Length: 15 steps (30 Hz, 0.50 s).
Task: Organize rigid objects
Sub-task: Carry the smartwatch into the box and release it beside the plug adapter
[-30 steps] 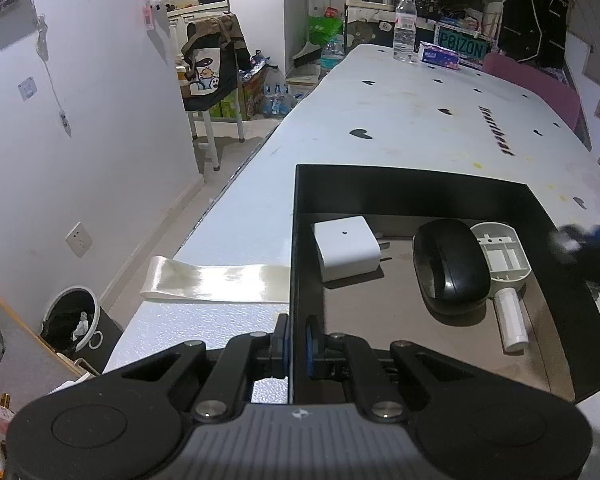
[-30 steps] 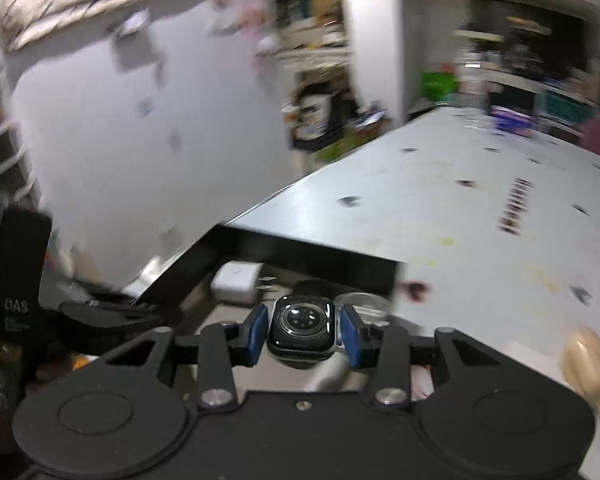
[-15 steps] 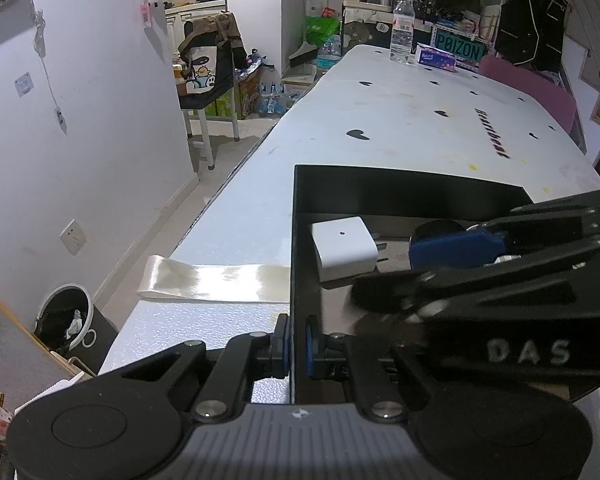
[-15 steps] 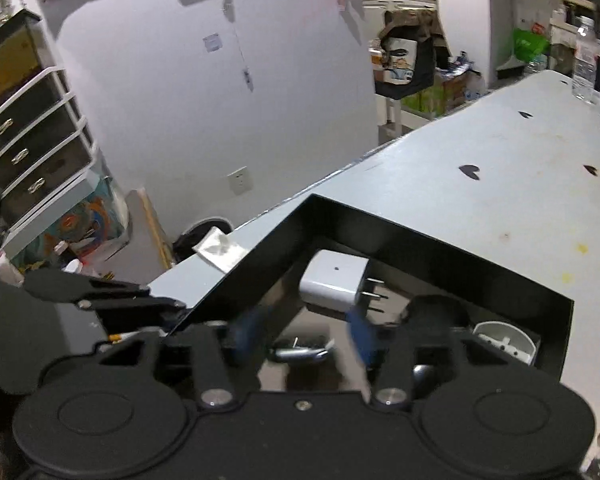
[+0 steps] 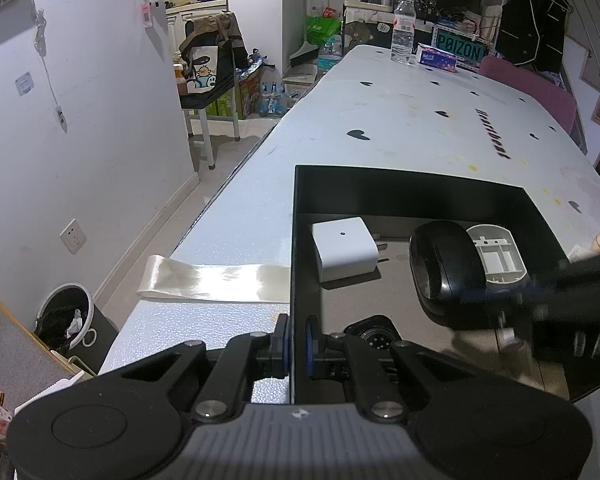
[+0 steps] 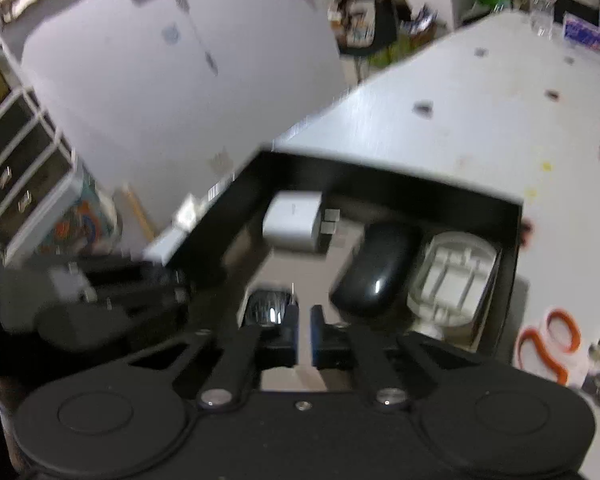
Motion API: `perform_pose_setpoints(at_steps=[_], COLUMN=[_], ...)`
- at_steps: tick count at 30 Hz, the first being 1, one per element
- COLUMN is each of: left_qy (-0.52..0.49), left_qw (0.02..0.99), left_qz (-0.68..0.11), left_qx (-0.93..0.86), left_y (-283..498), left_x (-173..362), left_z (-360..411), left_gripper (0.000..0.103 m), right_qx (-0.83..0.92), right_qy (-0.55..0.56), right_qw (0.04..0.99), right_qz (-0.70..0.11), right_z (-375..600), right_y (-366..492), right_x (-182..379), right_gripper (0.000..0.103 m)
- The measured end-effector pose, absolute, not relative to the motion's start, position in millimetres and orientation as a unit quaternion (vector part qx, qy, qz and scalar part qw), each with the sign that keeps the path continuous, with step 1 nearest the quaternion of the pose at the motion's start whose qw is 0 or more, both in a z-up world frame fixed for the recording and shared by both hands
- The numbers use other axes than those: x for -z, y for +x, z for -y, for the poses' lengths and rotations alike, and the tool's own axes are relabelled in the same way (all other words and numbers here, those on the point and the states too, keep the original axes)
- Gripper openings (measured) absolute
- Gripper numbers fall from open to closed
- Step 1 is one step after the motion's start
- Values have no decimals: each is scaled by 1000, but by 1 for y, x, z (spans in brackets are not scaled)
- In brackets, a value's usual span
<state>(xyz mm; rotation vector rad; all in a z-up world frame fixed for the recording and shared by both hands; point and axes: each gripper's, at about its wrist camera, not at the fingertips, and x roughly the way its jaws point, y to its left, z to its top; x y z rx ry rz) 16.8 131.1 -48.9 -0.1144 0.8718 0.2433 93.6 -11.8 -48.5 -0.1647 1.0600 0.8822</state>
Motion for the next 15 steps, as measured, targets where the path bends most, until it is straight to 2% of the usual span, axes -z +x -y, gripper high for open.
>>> perform_pose_setpoints(at_steps=[6,15], left_qy=[-56,-57], left_qw=[898,898], left_qz=[-421,-421], left_qx=[-117,-116], left_y=[17,16], left_x=[49,49], left_z=[-131,-131], left_gripper=[7,7], right_qx=[-424,-414], right_qy=[-90,-11], right_qw=[732,727], right_qz=[-526,-548], right_z=[-4,-20], right_y=[95,117], right_x=[63,69], right_gripper=[1,1])
